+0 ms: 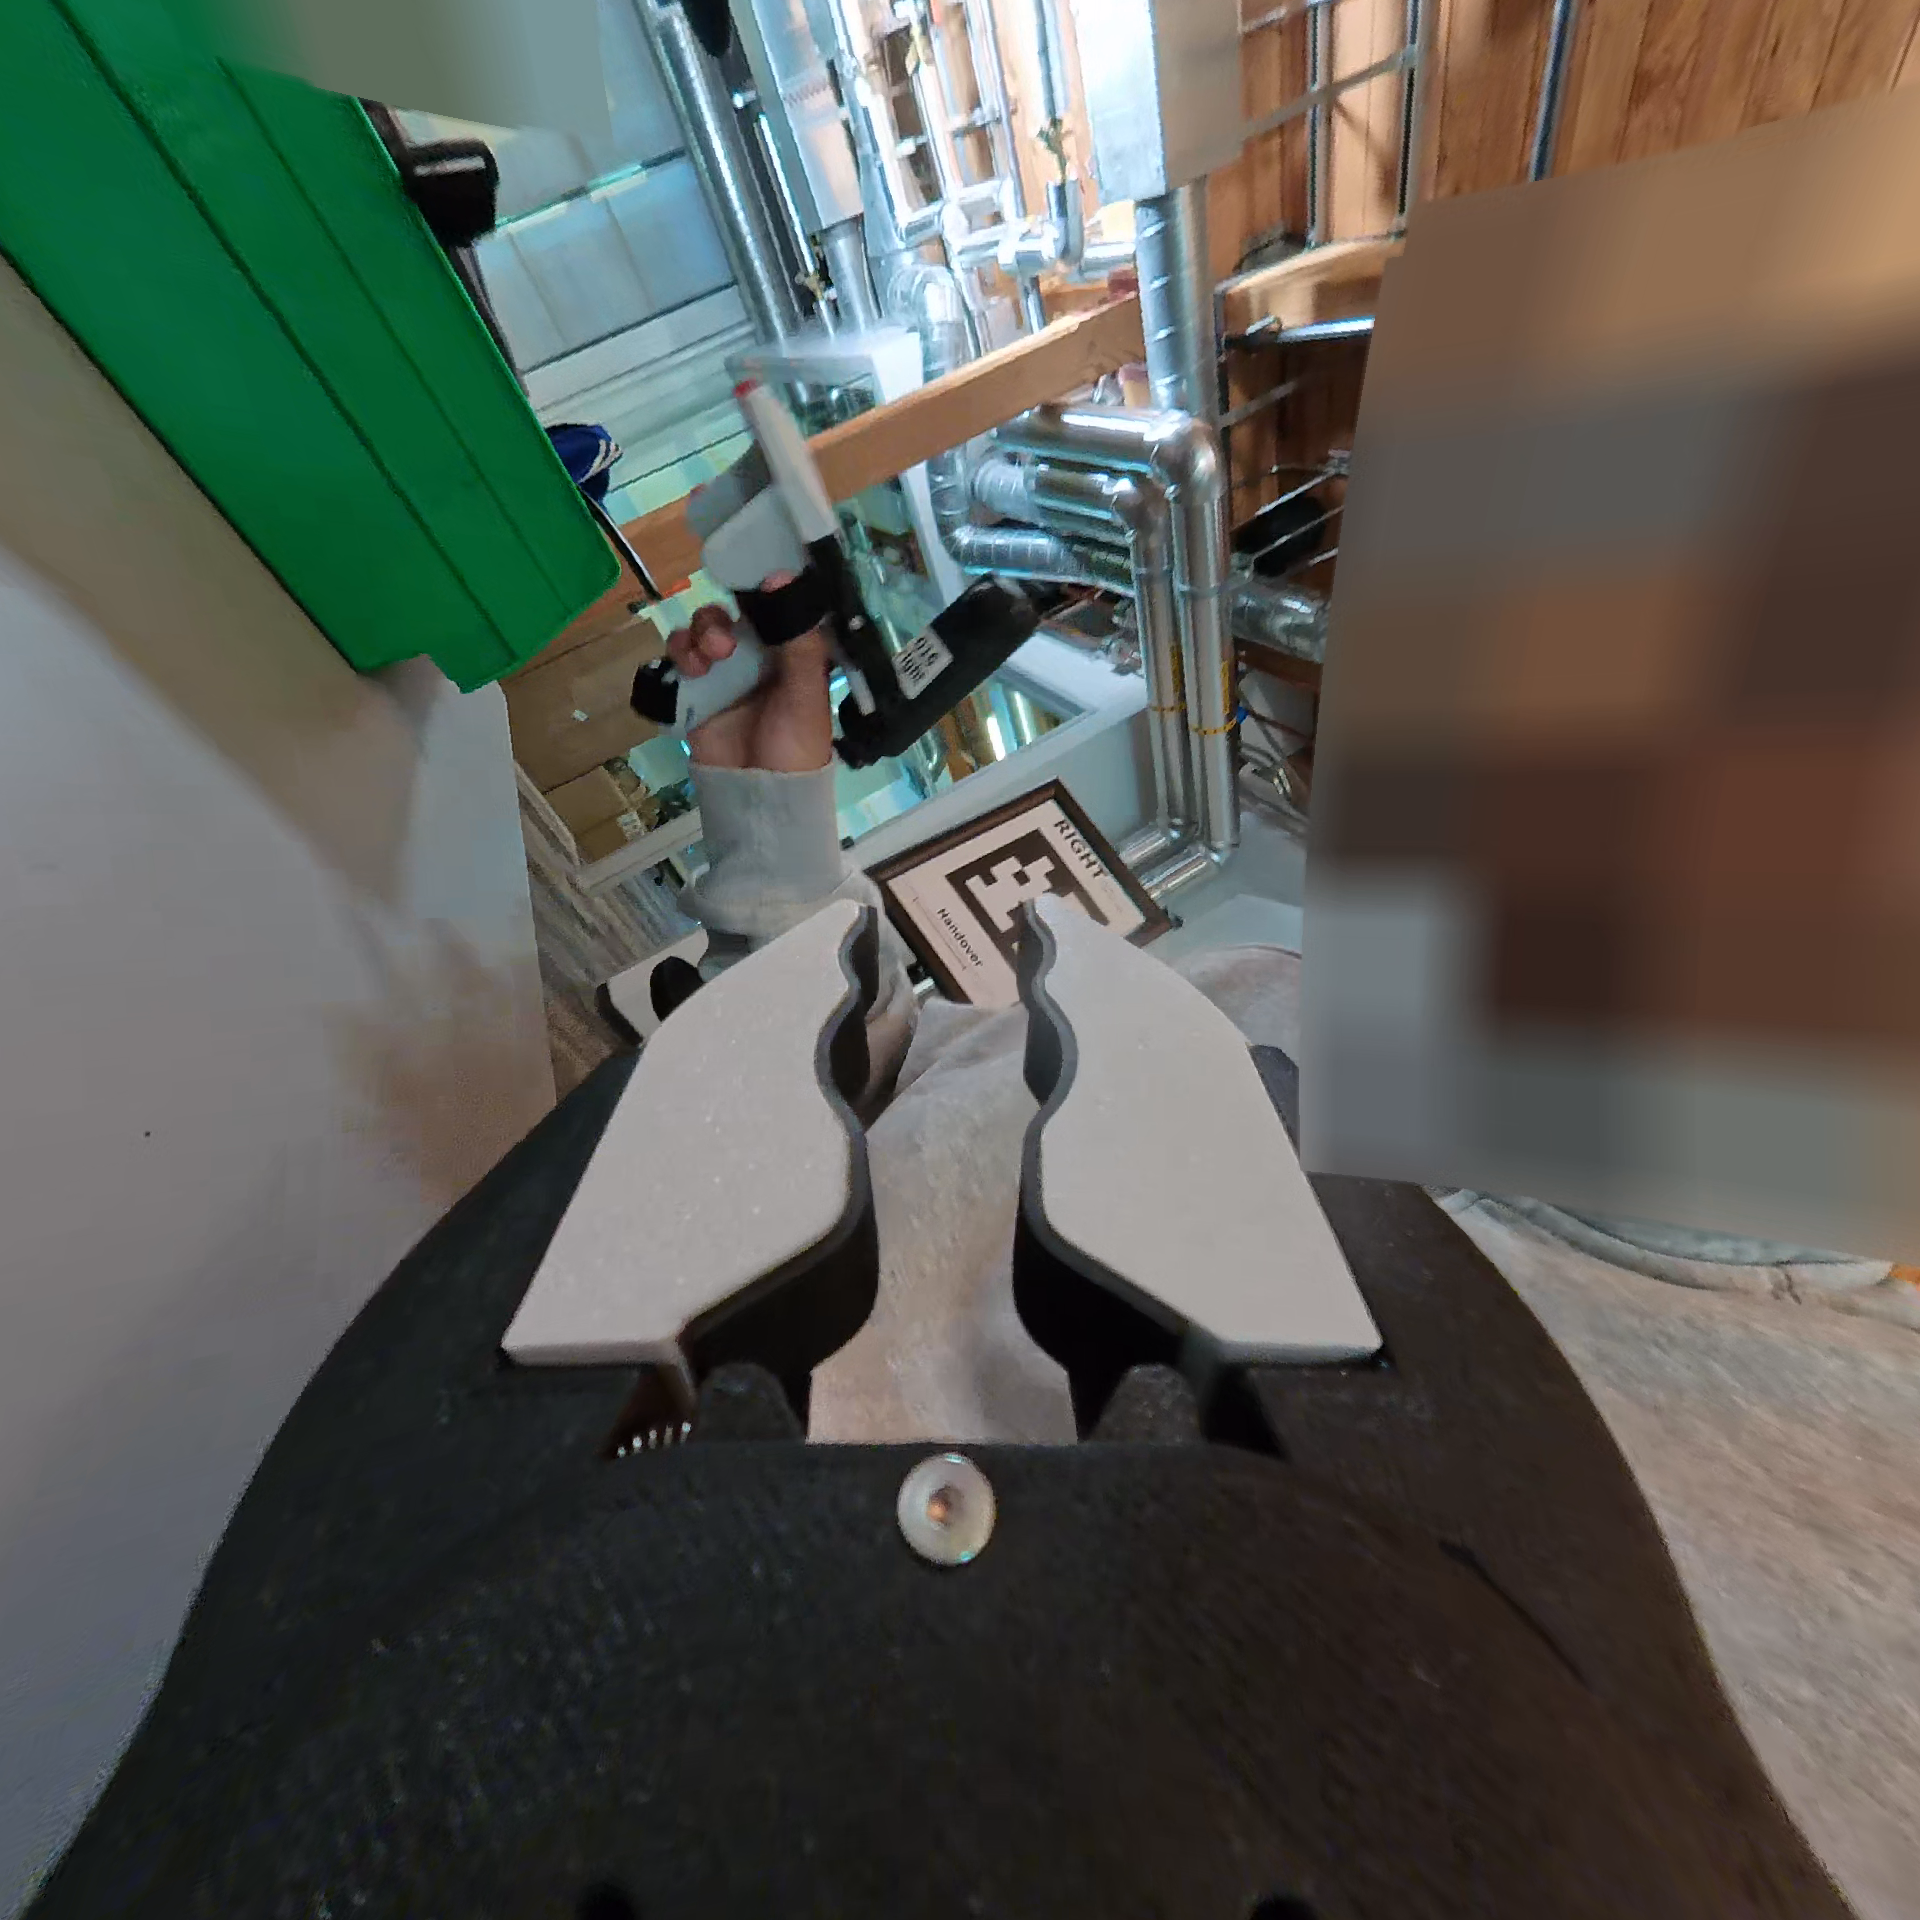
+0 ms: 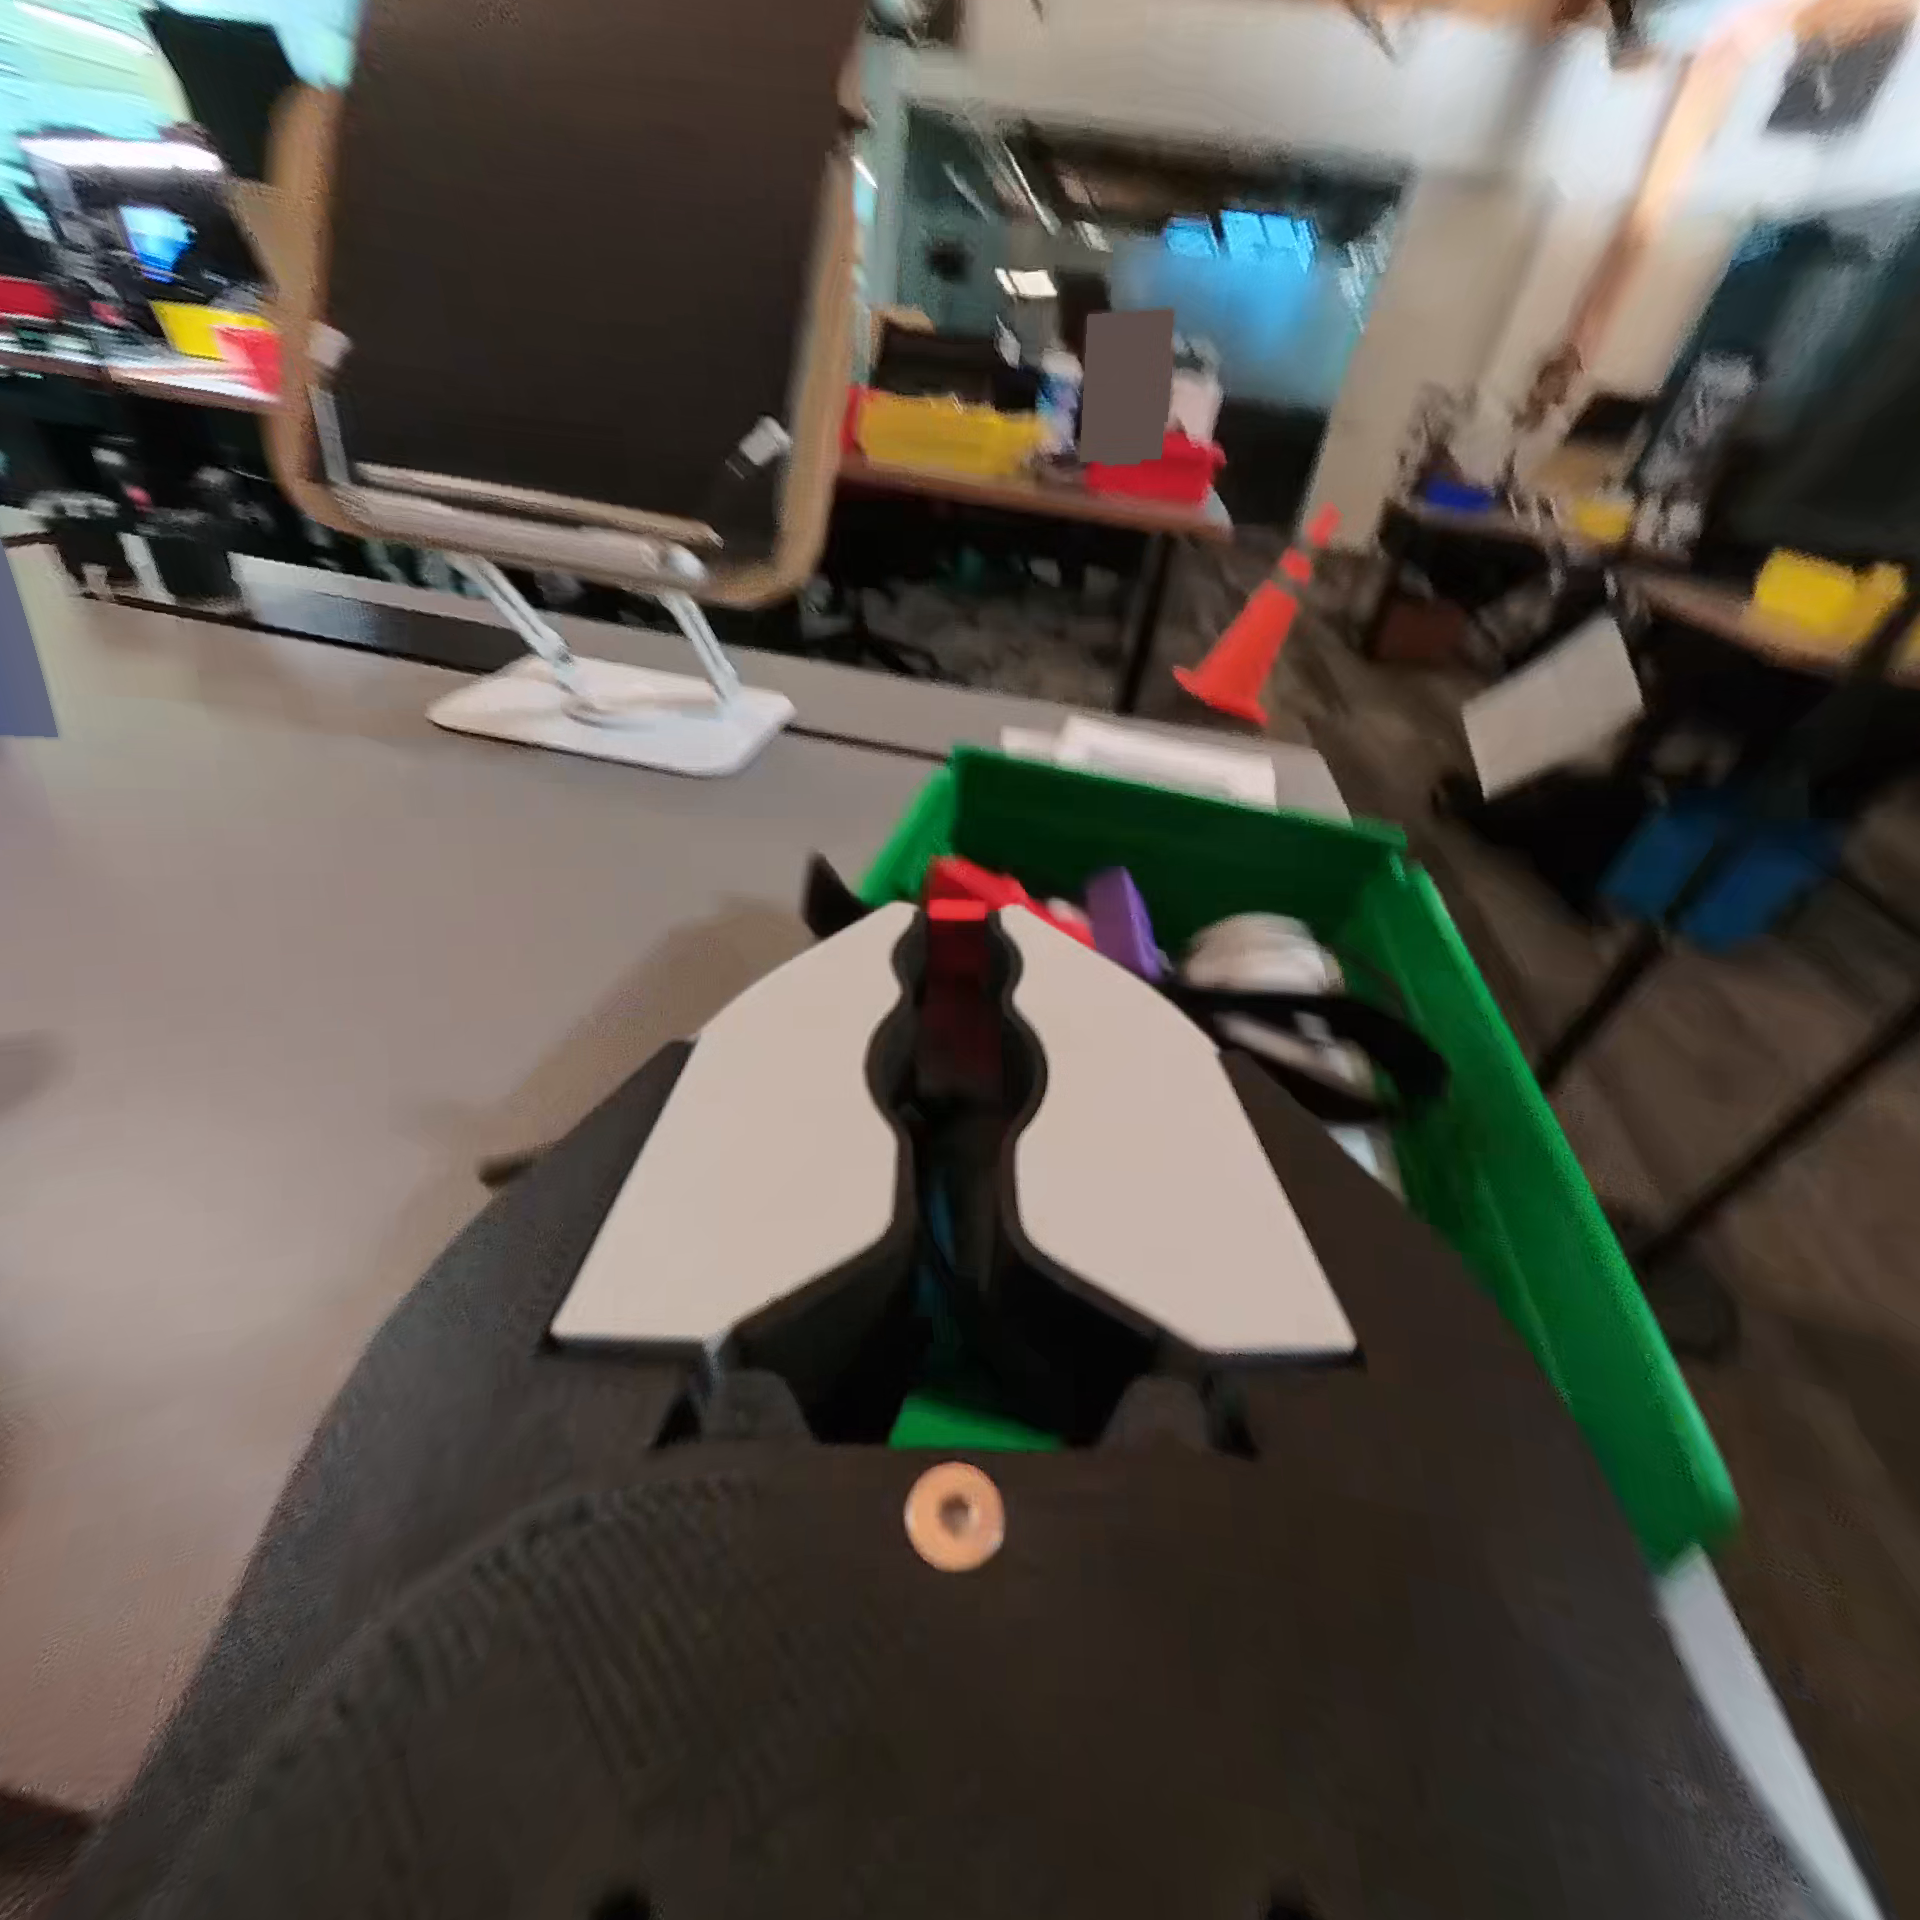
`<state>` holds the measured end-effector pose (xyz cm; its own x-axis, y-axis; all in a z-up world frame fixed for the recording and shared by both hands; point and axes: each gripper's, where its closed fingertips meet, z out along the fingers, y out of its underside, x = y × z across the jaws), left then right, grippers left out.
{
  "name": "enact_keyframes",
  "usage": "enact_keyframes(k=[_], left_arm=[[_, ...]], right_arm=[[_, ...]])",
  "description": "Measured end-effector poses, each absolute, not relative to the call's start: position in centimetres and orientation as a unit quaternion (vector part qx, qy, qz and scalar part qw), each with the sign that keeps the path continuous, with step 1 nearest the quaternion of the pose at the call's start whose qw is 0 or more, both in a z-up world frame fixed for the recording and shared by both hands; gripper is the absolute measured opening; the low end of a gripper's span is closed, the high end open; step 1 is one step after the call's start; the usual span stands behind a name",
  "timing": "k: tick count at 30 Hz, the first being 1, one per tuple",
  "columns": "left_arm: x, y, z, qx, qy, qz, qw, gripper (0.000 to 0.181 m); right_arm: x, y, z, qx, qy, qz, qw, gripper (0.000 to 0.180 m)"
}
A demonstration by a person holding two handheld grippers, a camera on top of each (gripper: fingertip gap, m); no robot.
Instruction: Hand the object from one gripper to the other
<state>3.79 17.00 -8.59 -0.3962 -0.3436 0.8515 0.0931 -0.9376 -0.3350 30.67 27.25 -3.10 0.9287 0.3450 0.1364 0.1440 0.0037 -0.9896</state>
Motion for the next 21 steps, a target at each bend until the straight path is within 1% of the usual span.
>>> enact_keyframes(k=[3, 6, 9, 10, 11, 15, 18, 21], left_arm=[[3.6, 17.3, -8.6, -0.528, 0.110, -0.833, 0.128, 0.018], [3.8, 17.1, -8.8, -0.531, 0.119, -0.830, 0.124, 0.017], [3.9, 17.0, -8.9, -0.531, 0.119, -0.831, 0.119, 0.018], [3.9, 17.0, -8.9, -0.530, 0.117, -0.832, 0.118, 0.018], [3.9, 17.1, -8.9, -0.529, 0.115, -0.832, 0.118, 0.018], [3.7, 17.2, -8.8, -0.526, 0.109, -0.835, 0.116, 0.018], [3.8, 17.0, -8.8, -0.524, 0.109, -0.837, 0.110, 0.018], [3.8, 17.0, -8.7, -0.523, 0.109, -0.839, 0.107, 0.018]], right_arm=[[33.9, 26.5, -6.4, -0.749, -0.117, 0.080, 0.647, 0.011], [34.6, 26.2, -8.2, -0.771, -0.115, 0.065, 0.623, 0.011], [34.6, 26.4, -8.3, -0.770, -0.124, 0.055, 0.623, 0.013], [34.5, 26.5, -8.3, -0.769, -0.122, 0.061, 0.625, 0.027], [34.4, 26.6, -8.5, -0.769, -0.119, 0.068, 0.624, 0.032], [34.3, 26.7, -8.7, -0.770, -0.117, 0.078, 0.623, 0.034], [34.2, 26.6, -8.4, -0.765, -0.117, 0.083, 0.628, 0.029], [34.0, 26.5, -7.9, -0.759, -0.121, 0.084, 0.634, 0.030]])
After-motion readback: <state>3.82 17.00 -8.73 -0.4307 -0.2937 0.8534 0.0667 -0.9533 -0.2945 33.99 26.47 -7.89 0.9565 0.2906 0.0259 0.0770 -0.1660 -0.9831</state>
